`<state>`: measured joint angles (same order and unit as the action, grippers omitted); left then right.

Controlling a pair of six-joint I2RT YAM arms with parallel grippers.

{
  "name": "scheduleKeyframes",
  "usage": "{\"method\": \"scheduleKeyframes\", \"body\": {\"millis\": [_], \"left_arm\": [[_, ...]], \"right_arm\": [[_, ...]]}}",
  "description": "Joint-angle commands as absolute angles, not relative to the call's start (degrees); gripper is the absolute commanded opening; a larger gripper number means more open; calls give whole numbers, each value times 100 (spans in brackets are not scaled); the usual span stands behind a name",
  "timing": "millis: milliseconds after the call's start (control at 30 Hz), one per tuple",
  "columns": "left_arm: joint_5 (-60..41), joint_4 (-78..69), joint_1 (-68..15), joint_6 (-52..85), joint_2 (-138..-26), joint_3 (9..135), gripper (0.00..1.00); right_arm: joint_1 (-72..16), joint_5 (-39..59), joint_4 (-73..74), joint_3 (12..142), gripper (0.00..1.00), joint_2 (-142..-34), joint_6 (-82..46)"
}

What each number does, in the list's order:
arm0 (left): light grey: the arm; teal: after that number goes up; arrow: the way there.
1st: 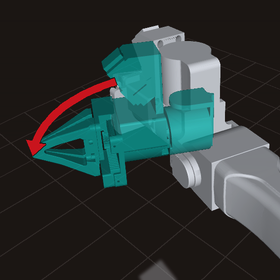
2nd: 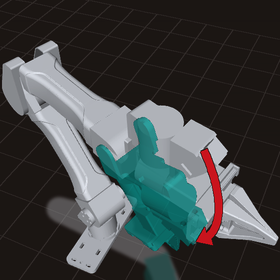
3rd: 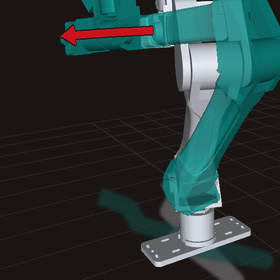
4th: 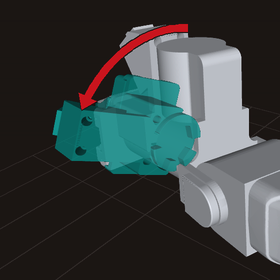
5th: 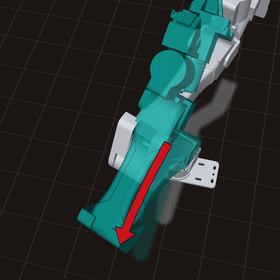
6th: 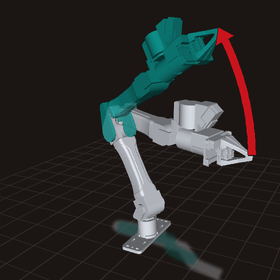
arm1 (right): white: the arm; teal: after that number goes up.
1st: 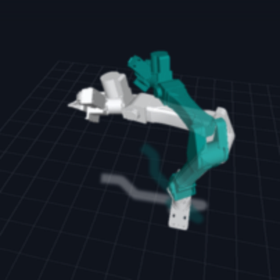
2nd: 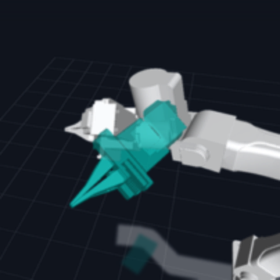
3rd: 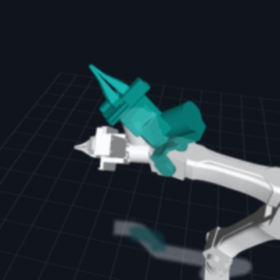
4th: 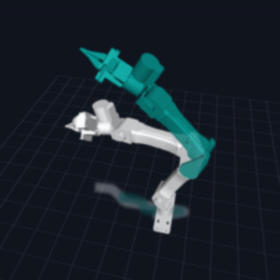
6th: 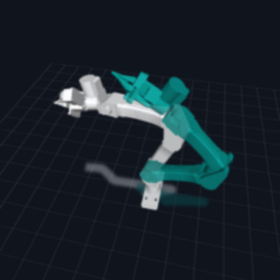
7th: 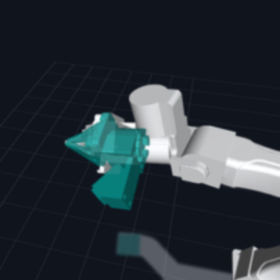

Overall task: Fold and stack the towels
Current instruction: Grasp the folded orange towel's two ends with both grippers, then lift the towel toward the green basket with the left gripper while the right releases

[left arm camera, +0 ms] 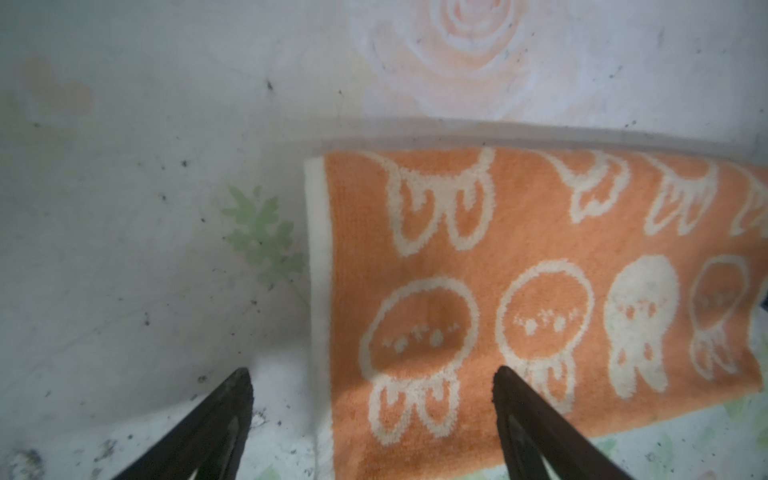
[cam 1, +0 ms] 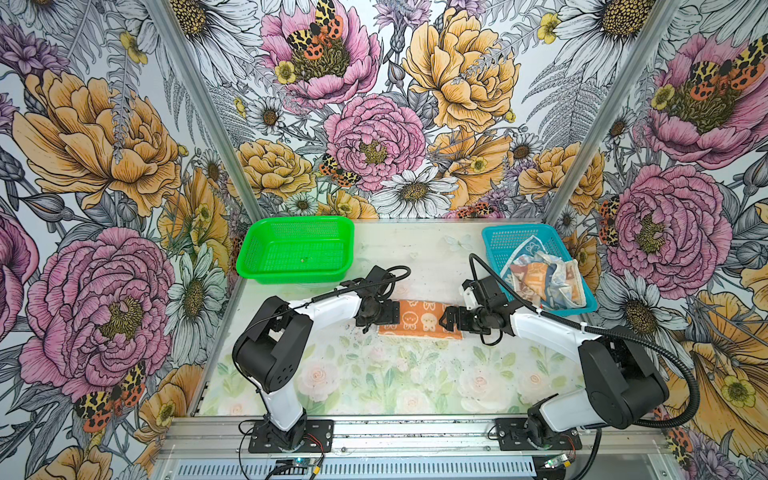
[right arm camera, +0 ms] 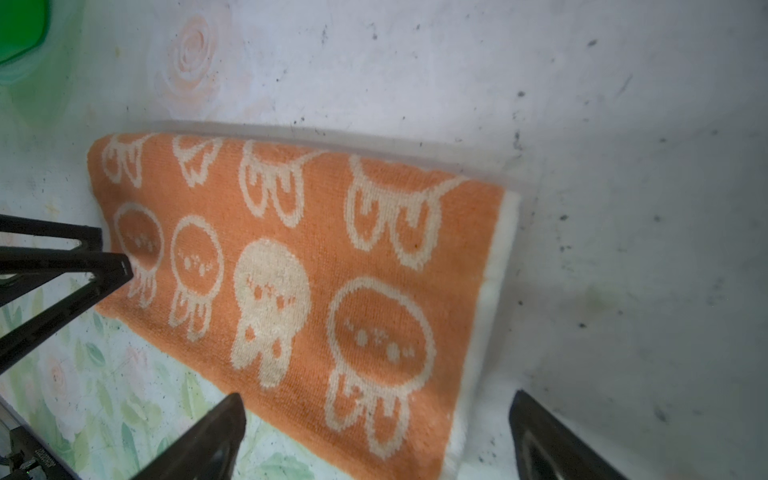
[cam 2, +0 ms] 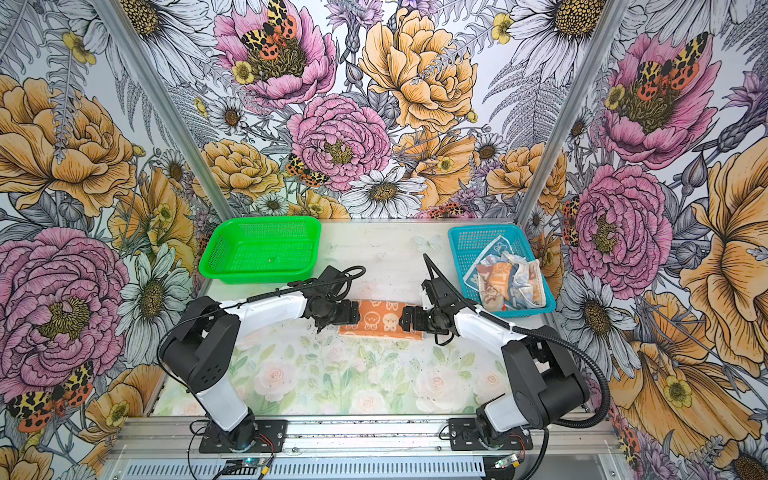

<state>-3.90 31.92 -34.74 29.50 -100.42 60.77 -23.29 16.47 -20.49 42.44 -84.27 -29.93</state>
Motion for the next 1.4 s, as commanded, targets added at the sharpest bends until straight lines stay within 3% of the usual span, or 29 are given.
{"method": "scheduleKeyframes", "body": {"millis": [0, 200, 400, 800, 1367], "left_arm": [[-237, 3306, -3510, 2787, -10214, 6258, 88], [-220, 3383, -3555, 2725, -10378, 6418, 80], [-277, 3466, -3686, 2689, -10769, 6521, 60], [102, 4012, -3754, 2456, -10903, 6879, 0], [1917, 6724, -2934, 1100, -11465, 10401, 0]], "right_arm": [[-2372, 1573, -1989, 4177, 99, -8508, -2886], [-2386, 1644, -1910, 4175, 99, -8611, -2909], [-2395, 1727, -1789, 4205, 99, -8779, -2954], [-2461, 1836, -1663, 4278, 99, -8821, -3023], [-2516, 2156, -1985, 5765, 99, -8885, -2909]]}}
